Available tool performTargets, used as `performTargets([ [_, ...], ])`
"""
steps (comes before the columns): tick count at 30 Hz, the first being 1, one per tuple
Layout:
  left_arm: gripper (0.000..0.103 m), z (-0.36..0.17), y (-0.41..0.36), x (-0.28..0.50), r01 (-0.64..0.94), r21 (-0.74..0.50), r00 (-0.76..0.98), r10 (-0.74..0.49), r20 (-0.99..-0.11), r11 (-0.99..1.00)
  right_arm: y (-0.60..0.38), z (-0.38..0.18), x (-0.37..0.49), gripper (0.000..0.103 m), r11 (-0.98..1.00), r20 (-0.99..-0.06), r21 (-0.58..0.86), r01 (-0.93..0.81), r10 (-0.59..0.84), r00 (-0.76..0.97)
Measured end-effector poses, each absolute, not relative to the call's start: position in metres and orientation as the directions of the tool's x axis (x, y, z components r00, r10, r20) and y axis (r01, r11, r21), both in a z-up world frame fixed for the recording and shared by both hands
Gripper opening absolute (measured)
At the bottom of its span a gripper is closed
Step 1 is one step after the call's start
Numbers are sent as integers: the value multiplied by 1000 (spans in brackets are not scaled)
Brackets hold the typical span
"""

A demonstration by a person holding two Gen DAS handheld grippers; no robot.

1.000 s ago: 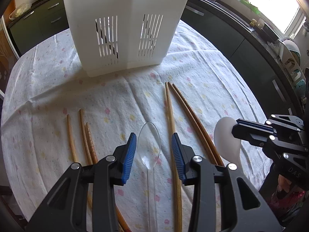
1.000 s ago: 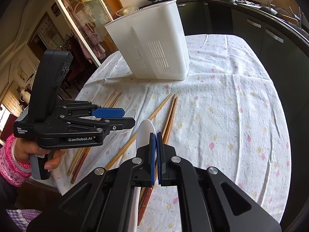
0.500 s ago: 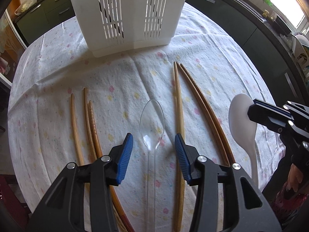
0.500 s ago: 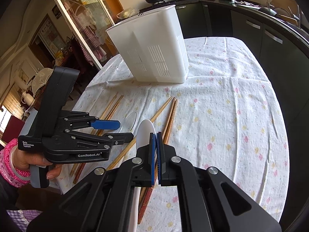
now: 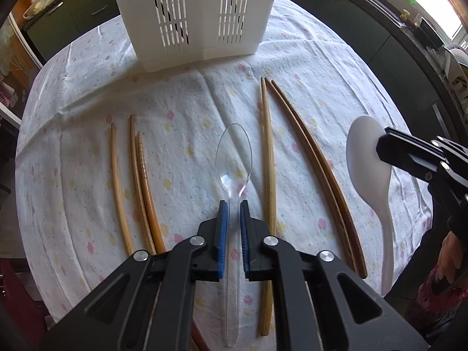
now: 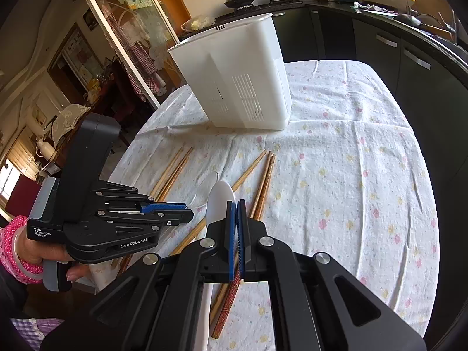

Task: Organize utensils
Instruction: 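Lift the clear spoon with the left gripper while the right gripper lifts the white spoon, then carry the clear spoon over the white basket and open the left gripper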

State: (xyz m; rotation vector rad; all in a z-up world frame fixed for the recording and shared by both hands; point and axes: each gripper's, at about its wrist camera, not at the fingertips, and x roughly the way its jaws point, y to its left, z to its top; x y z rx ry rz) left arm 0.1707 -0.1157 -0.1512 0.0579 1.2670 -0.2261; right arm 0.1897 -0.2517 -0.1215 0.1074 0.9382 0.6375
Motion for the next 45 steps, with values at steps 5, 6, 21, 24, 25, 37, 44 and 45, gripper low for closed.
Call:
performTargets([
  [5,8,-119,-103,168,198,-105,364,-172,-915,975,-261,-114,189,3,812,-693,364,-455,563,450],
  [6,9,-109,-100,166,198,-111,392,-183,-902,974,-262,-112,188,3,812,-687,366,-455,566,456],
  [21,9,56,-85,199,223,-141,887,-260,-381,965,-274,-95,184,3,803,-631,387,-453,589,505],
  [24,9,72,-84,213,228,-147,938,-258,-231,962,-277,-94,183,3,803,-624,393,-449,591,511],
  [25,9,74,-84,218,222,-145,950,-248,-190,964,-278,-94,182,3,802,-621,395,-448,592,513],
  [37,9,30,-97,251,86,-89,995,-90,-44,992,-287,-74,183,3,800,-574,401,-446,600,557],
  [44,10,-12,-99,258,84,-62,984,-93,-151,995,-280,-40,193,3,801,-511,379,-464,599,616],
  [45,19,-17,-100,258,85,-58,981,-94,-169,995,-279,-34,195,3,802,-496,377,-463,597,631],
])
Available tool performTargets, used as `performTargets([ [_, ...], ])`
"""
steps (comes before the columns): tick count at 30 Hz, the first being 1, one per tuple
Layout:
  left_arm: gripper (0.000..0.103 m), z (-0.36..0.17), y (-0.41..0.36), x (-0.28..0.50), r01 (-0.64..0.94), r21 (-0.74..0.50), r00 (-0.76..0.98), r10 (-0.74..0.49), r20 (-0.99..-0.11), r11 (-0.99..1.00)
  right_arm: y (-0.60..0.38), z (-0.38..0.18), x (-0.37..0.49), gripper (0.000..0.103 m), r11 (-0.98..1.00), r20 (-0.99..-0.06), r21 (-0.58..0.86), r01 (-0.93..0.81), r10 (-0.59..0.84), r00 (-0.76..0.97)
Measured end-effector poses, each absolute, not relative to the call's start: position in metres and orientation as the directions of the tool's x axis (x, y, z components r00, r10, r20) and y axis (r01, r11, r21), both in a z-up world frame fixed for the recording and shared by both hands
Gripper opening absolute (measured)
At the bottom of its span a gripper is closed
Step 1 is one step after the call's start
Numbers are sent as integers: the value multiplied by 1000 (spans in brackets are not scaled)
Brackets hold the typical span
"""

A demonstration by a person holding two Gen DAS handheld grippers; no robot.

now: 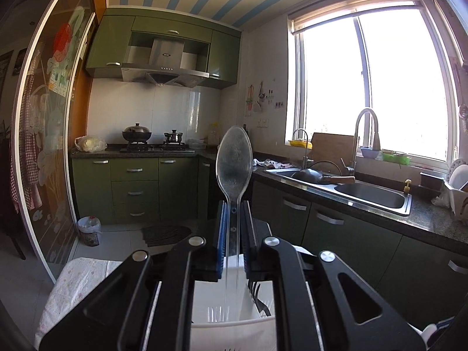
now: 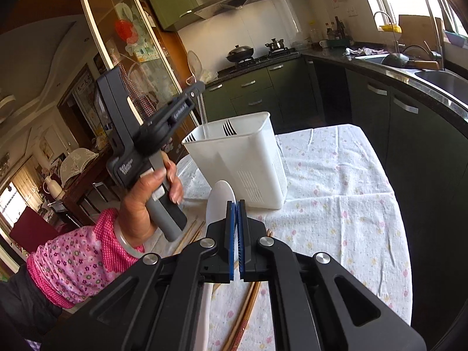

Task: Organize utensils
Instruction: 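Carry the clear spoon over the white basket and open the left gripper, then lower the white spoon into the basket and open the right gripper, then grasp a wooden chopstick with the left gripper while the right gripper grasps another chopstick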

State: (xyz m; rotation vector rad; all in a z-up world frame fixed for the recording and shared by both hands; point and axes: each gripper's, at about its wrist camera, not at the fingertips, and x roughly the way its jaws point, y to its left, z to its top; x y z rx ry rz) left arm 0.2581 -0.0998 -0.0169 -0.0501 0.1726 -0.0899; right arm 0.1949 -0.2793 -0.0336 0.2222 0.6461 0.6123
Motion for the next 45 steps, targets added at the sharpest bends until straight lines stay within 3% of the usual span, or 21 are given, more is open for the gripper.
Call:
performTargets([
  [2,40,-25,-97,253,88,-68,979,-99,-180,994,-278,-21,201,3,807,-464,375,-457,590,661],
  [3,42,-27,-95,251,92,-76,977,-105,-187,993,-278,-14,205,3,810,-446,373,-453,585,678],
  [15,42,-9,-32,171,53,-252,957,-121,-265,966,-236,66,273,3,915,-151,241,-323,365,919],
  [19,42,-11,-13,138,25,-269,951,-106,-289,963,-208,66,305,3,954,-104,157,-254,272,957],
  [24,46,-14,0,114,-6,-233,954,-65,-293,973,-180,41,330,3,978,-109,47,-201,205,973],
  [31,49,-26,3,110,-27,-187,930,-44,-365,982,-174,5,316,4,973,-151,57,-225,231,961],
  [35,49,-40,0,115,-13,-166,884,-67,-464,986,-182,-4,281,21,970,-153,45,-239,243,958],
  [40,49,-67,-2,119,-17,-163,787,-88,-611,986,-202,-7,223,22,961,-170,48,-271,275,946],
  [45,48,-99,-2,129,-33,-180,669,-112,-735,983,-233,-32,167,22,959,-265,73,-273,282,922],
])
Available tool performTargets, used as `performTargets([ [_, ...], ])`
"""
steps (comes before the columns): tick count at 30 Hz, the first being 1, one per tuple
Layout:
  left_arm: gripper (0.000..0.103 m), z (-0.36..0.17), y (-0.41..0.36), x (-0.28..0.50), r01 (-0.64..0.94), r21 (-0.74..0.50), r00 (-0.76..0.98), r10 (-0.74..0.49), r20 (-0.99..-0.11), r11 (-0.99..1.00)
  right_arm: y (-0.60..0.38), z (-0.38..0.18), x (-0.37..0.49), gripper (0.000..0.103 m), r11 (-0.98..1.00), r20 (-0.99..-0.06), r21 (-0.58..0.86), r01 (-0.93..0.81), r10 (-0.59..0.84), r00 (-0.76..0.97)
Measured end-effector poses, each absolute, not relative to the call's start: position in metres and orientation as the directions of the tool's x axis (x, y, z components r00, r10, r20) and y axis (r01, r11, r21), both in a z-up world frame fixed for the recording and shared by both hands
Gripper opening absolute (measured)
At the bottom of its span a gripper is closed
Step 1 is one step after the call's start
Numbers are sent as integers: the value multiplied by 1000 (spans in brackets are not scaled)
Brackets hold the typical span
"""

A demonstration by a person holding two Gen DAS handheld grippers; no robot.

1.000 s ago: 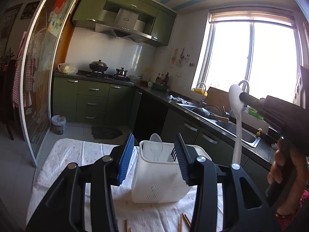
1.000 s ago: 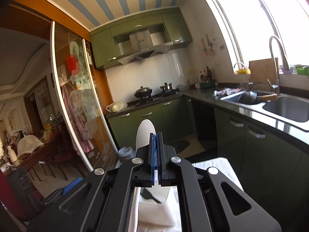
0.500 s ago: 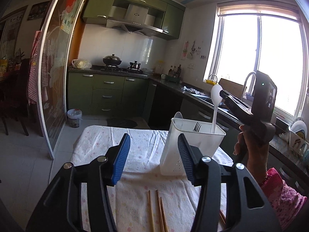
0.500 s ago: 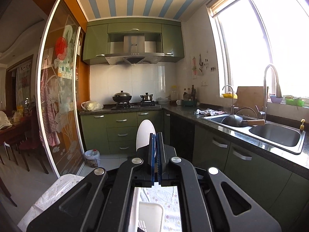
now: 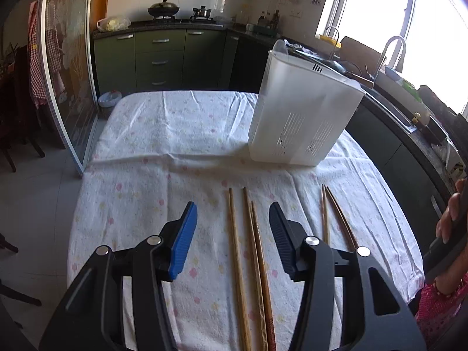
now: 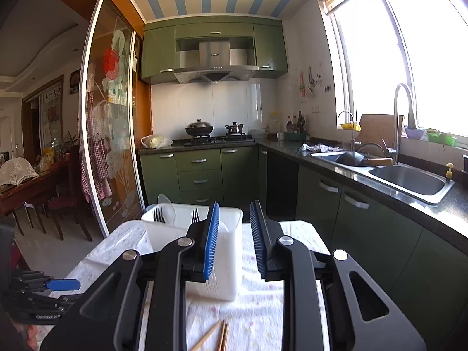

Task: Organize utensils
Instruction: 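Grasp a wooden chopstick with the left gripper while the right gripper grasps another chopstick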

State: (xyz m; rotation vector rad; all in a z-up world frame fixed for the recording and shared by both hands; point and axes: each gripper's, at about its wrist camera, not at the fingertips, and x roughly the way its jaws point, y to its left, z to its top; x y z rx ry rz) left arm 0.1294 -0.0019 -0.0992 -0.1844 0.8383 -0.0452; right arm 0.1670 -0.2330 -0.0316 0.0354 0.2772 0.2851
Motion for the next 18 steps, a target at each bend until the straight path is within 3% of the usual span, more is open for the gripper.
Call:
performTargets([
  [3,38,-112,-3,140,-45,-200,617,-130,-776,979,-251,-54,143,22,958,-342,120,-260,286,895],
  [10,31,-136,-14,161,-85,-162,508,-97,-856,983,-275,-101,119,22,949,-505,200,-244,313,804],
  [18,25,-147,-20,169,-96,-132,449,-76,-890,987,-251,-113,135,22,916,-645,207,-344,393,656],
])
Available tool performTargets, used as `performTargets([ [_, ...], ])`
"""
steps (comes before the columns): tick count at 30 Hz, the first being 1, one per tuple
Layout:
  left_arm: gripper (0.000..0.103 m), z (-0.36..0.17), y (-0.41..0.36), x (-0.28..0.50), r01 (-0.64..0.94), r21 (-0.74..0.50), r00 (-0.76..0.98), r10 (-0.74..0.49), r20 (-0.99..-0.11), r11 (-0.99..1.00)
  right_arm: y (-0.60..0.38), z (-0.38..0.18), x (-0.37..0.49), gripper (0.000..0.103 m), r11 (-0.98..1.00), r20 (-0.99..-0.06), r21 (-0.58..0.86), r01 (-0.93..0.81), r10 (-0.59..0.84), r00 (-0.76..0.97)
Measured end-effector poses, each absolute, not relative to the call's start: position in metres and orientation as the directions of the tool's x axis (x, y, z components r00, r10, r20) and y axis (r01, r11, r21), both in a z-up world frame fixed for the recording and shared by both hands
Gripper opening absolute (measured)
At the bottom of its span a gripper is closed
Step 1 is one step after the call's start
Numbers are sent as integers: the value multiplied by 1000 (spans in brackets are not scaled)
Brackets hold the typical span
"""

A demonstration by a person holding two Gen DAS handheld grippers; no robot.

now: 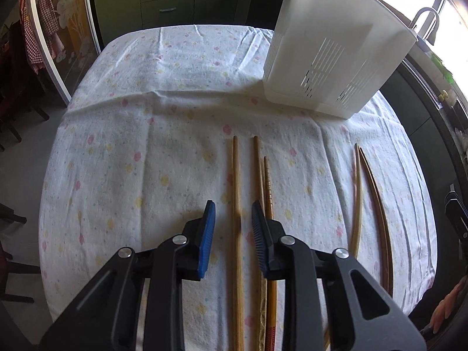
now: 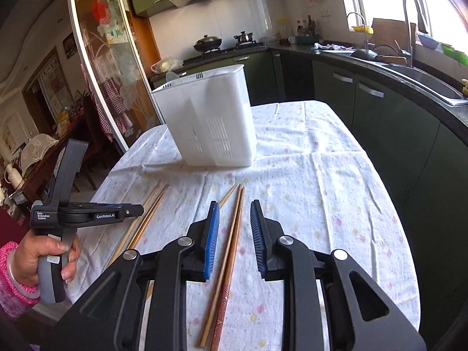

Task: Organize utensils
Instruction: 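Grasp a wooden chopstick with the left gripper while the right gripper grasps another chopstick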

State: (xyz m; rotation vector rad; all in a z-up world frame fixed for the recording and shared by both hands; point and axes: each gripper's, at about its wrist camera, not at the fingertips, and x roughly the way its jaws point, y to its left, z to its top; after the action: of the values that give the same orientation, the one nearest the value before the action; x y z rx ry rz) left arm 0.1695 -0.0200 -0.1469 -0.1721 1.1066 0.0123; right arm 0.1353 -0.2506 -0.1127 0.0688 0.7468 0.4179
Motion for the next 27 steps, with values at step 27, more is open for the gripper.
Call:
performTargets([
  [27,7,-150,-11,168,-56,-113,446,-76,-892,992,-135,-175,210,36,931,-862,35,-363,212,461],
])
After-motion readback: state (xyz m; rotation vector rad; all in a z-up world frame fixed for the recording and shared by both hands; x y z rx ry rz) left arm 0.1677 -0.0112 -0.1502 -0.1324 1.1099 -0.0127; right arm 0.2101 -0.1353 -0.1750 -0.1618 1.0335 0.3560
